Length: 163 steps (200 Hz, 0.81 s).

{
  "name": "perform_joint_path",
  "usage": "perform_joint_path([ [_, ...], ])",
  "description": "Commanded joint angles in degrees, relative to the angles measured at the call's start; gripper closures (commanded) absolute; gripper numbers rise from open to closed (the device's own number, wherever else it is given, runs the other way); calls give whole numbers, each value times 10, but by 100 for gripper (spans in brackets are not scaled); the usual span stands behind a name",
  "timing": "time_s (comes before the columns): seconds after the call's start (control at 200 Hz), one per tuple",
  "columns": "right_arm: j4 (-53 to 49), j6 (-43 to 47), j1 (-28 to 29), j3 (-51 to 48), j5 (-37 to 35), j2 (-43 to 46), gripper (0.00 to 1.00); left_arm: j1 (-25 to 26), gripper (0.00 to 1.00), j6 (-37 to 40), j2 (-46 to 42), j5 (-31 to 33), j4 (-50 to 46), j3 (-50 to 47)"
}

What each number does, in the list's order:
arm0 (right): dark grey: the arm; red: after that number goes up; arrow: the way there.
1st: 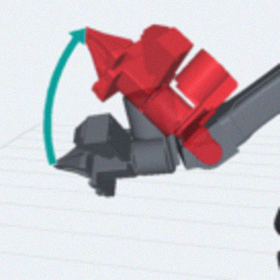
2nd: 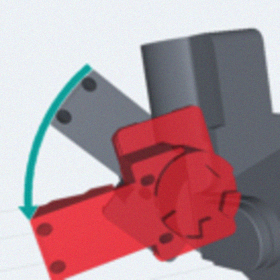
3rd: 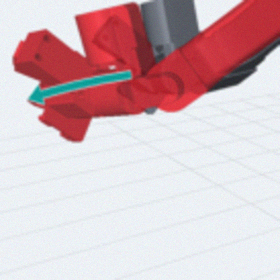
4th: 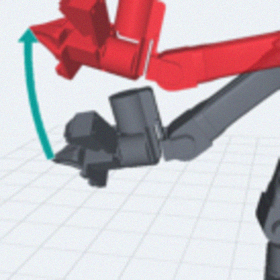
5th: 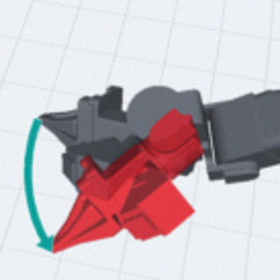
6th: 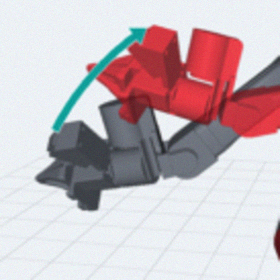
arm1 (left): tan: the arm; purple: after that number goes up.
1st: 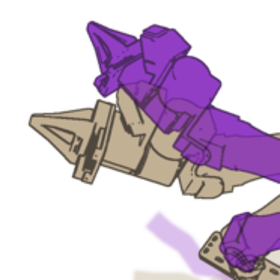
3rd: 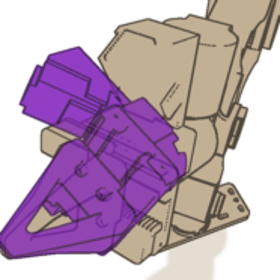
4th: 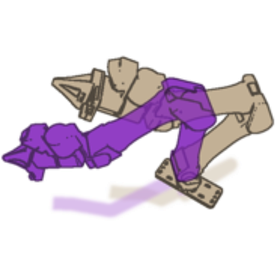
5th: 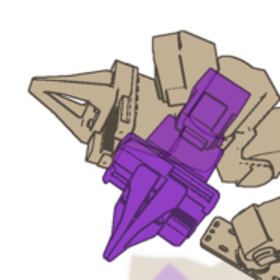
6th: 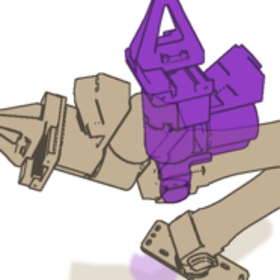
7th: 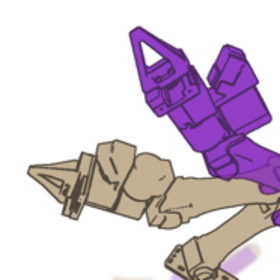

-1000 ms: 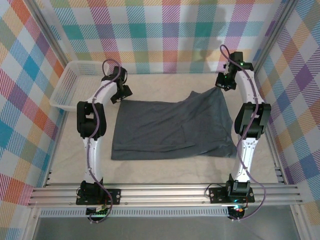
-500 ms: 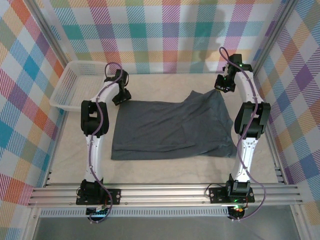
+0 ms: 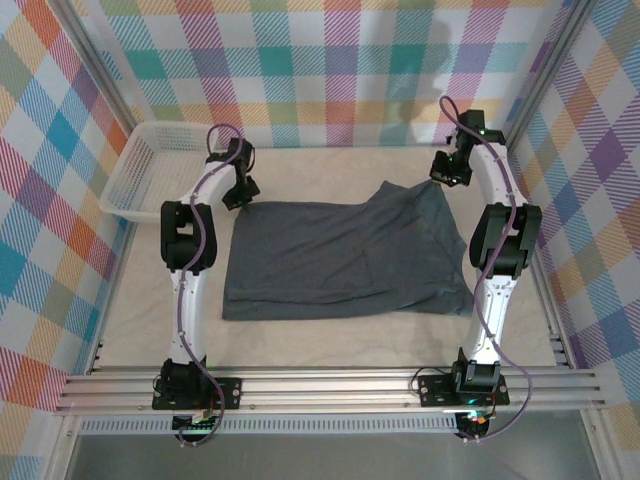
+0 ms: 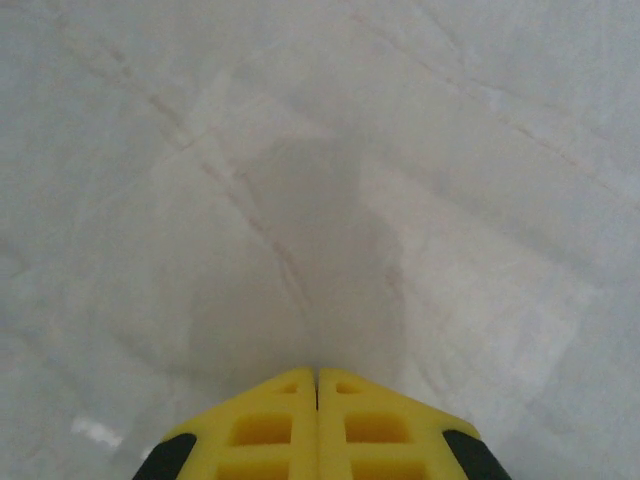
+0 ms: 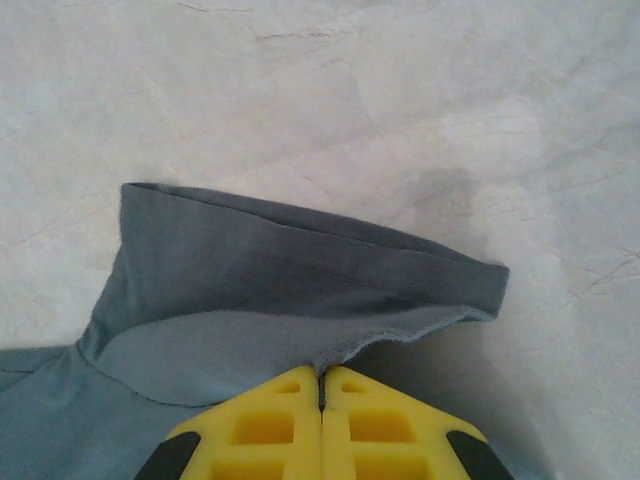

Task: Fold the inside-out t-shirt

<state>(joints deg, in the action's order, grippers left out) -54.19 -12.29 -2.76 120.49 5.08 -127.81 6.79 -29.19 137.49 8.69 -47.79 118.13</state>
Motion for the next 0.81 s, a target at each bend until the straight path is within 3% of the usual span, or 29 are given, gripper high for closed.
perform_joint_path([
  [0.0, 41, -32, -32, -58, 35, 28, 100, -16, 100, -17, -92, 16, 27, -71],
  [0.31, 59, -45, -37, -112, 48, 41, 100, -22, 100, -23, -113, 6, 18, -94],
  [0.58, 39, -51, -39, -92, 56, 68, 100, -25, 100, -19, -170, -7, 11, -123],
  [0.665, 60, -72, -47, -144, 47, 107, 100, -26, 100, -23, -216, -16, 29, -174],
  [0.81, 147, -112, -73, -315, 50, 181, 100, -26, 100, -31, -282, -28, 64, -285],
])
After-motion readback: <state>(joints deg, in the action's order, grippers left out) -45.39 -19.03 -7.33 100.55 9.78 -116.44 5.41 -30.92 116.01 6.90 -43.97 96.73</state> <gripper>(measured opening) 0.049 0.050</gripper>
